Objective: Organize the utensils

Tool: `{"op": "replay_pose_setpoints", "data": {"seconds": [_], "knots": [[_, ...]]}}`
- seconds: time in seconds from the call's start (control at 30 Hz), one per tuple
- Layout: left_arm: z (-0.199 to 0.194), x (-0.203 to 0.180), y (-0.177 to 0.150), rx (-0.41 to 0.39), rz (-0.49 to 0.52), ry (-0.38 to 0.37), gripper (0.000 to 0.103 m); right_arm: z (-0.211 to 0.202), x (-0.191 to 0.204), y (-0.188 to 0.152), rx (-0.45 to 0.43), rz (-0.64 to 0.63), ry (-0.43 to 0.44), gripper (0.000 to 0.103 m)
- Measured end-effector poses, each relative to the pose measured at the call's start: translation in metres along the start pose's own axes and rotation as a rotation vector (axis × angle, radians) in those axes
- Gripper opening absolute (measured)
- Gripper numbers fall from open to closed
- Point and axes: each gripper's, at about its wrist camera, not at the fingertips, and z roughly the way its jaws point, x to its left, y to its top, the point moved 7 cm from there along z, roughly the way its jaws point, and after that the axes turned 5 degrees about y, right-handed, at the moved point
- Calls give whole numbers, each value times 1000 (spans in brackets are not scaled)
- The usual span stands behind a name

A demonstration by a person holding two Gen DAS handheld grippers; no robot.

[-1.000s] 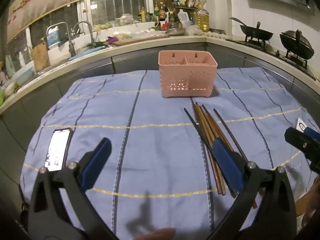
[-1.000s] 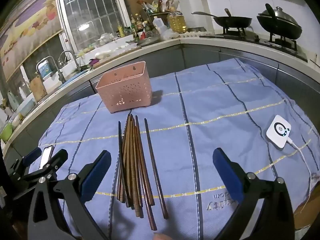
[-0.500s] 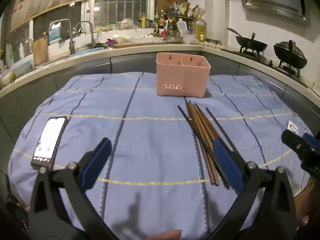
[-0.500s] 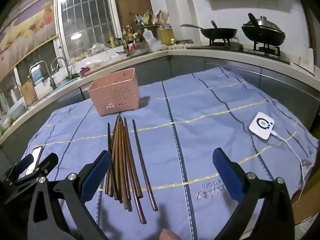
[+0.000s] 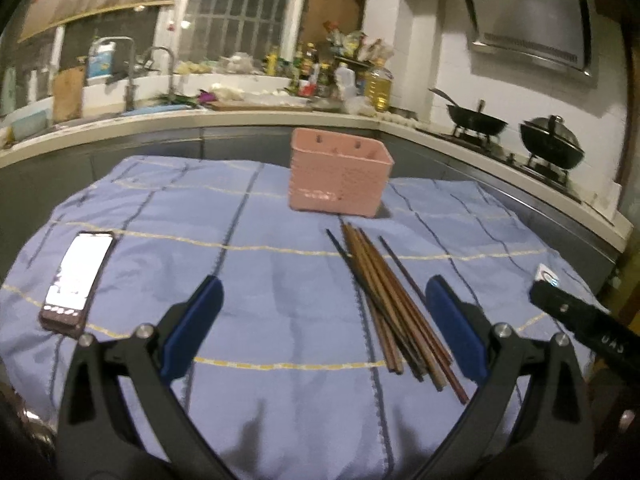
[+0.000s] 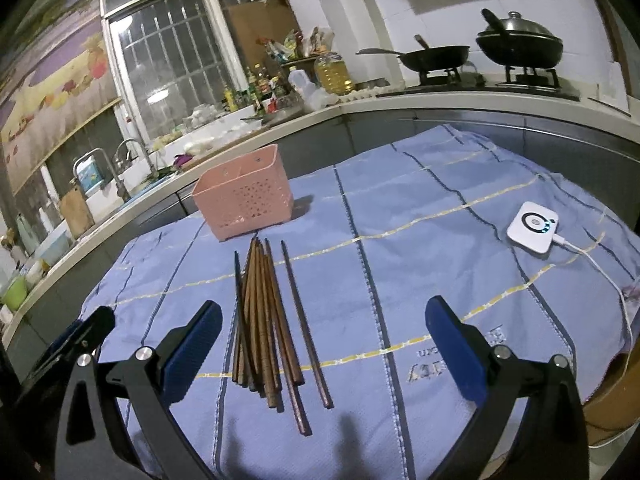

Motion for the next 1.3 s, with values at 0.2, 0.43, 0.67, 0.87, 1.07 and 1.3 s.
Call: {"op": "replay_pose_setpoints", "data": {"seconds": [0.2, 0.43, 0.67, 0.87, 1.07, 1.3], "knots": [[-1, 6, 8, -28, 5, 50, 97, 1, 8, -2, 12, -24, 27, 100], [-8, 10, 46, -133, 65, 128, 97, -2, 10, 17, -18, -39, 33, 100], [-23, 5, 109, -286, 73, 153, 97, -16, 35, 79, -142, -114, 87, 100], [-28, 7, 135, -306, 28, 146, 97, -31, 44, 119, -233, -144, 117, 100], [-24, -3, 129, -293, 79, 155, 97, -37, 40, 126, -272, -143, 97, 100], [-23, -8, 126, -288, 94, 143, 97, -40, 37, 122, -291, -141, 77, 100]]}}
